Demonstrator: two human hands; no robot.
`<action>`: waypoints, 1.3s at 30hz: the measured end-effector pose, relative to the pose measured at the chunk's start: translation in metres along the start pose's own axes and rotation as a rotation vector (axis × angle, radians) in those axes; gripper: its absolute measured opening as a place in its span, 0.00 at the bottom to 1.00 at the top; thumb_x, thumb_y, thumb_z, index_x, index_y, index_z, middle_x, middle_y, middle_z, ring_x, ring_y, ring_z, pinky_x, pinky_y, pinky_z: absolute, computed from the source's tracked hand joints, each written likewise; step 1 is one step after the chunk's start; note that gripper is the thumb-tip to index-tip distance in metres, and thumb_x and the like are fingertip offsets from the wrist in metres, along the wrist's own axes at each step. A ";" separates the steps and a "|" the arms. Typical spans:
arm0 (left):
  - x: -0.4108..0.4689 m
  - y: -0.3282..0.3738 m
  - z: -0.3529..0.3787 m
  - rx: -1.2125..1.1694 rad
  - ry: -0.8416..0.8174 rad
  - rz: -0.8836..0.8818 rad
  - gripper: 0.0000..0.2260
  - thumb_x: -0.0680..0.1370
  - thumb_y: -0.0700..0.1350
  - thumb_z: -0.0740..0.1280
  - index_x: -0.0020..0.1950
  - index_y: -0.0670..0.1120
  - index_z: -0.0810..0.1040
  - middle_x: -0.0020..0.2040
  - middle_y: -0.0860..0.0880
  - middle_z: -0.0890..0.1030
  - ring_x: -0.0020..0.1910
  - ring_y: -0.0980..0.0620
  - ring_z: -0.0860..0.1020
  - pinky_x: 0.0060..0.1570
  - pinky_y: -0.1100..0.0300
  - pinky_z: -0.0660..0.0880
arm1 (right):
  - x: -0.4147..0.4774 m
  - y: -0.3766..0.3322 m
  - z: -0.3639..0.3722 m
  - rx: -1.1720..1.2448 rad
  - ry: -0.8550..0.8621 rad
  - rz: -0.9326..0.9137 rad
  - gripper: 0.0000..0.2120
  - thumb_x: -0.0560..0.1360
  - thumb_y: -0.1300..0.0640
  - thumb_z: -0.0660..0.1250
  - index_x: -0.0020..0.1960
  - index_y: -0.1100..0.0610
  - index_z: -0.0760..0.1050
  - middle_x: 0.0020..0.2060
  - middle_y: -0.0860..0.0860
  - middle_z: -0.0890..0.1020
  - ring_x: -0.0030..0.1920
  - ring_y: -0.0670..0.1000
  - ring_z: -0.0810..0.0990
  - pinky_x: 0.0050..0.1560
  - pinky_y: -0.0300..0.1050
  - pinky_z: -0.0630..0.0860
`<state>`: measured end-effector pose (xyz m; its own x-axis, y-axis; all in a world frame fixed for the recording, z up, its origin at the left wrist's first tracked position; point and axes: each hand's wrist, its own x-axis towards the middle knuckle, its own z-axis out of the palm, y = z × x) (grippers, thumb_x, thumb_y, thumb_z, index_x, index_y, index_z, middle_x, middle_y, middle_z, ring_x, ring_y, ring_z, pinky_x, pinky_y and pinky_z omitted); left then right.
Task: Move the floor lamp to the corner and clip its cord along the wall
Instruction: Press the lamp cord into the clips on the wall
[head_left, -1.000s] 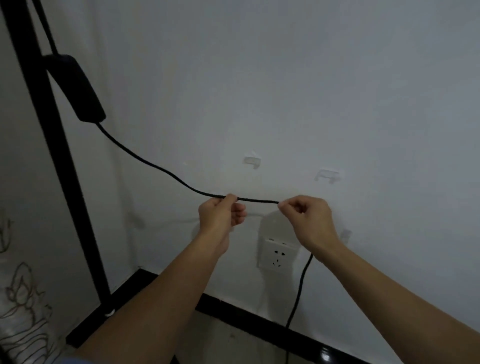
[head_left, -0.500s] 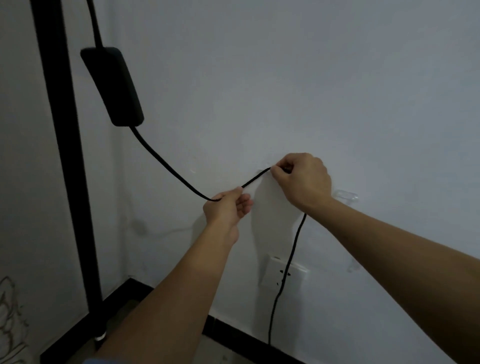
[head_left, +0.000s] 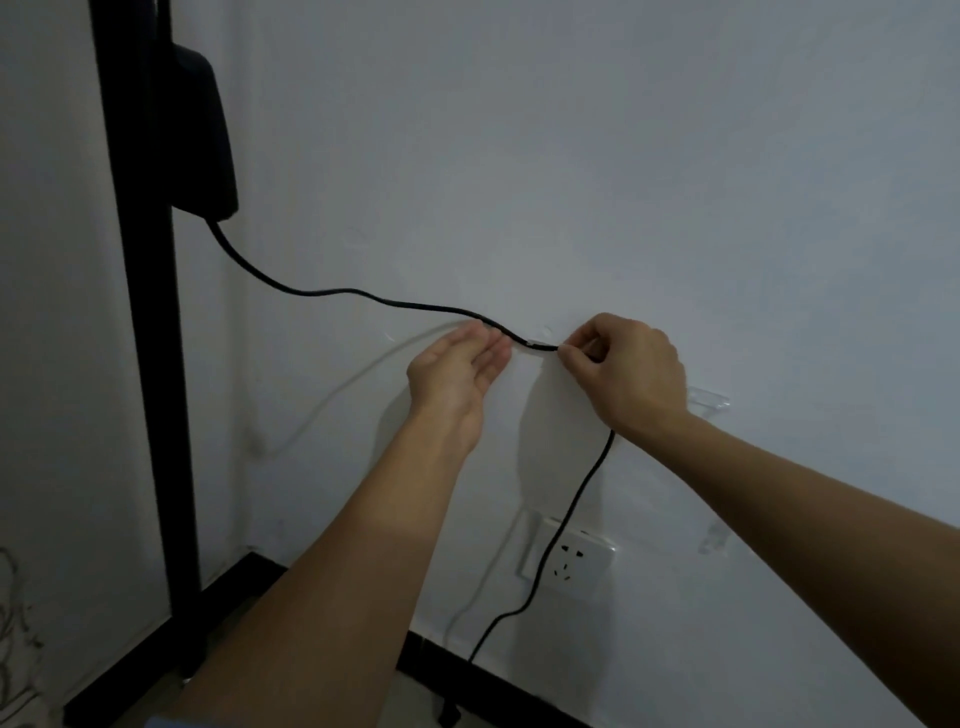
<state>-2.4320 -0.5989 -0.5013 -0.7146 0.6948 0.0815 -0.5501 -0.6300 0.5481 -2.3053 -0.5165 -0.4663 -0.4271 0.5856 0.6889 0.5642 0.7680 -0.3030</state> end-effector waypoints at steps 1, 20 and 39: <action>-0.001 0.001 0.000 0.005 -0.012 0.003 0.10 0.76 0.31 0.65 0.58 0.35 0.75 0.45 0.39 0.81 0.44 0.45 0.82 0.51 0.56 0.80 | -0.001 0.002 -0.001 0.005 -0.004 -0.006 0.05 0.73 0.49 0.68 0.43 0.49 0.80 0.34 0.43 0.79 0.39 0.50 0.79 0.39 0.46 0.76; -0.022 -0.021 0.000 0.616 -0.039 0.199 0.14 0.75 0.37 0.67 0.60 0.42 0.78 0.52 0.47 0.82 0.47 0.51 0.81 0.49 0.61 0.80 | -0.135 0.063 0.011 0.732 -0.347 0.558 0.11 0.72 0.63 0.73 0.52 0.57 0.75 0.34 0.54 0.86 0.35 0.47 0.84 0.38 0.41 0.76; -0.048 -0.084 0.002 1.784 -0.503 1.127 0.03 0.70 0.39 0.73 0.43 0.43 0.84 0.47 0.43 0.81 0.46 0.41 0.78 0.39 0.50 0.78 | -0.134 0.133 -0.069 0.604 0.024 0.350 0.08 0.71 0.58 0.75 0.33 0.57 0.82 0.22 0.46 0.78 0.24 0.40 0.73 0.27 0.32 0.69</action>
<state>-2.3503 -0.5789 -0.5491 -0.0533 0.5587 0.8276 0.9957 -0.0327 0.0862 -2.1239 -0.5108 -0.5538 -0.2721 0.8244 0.4963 0.1708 0.5489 -0.8182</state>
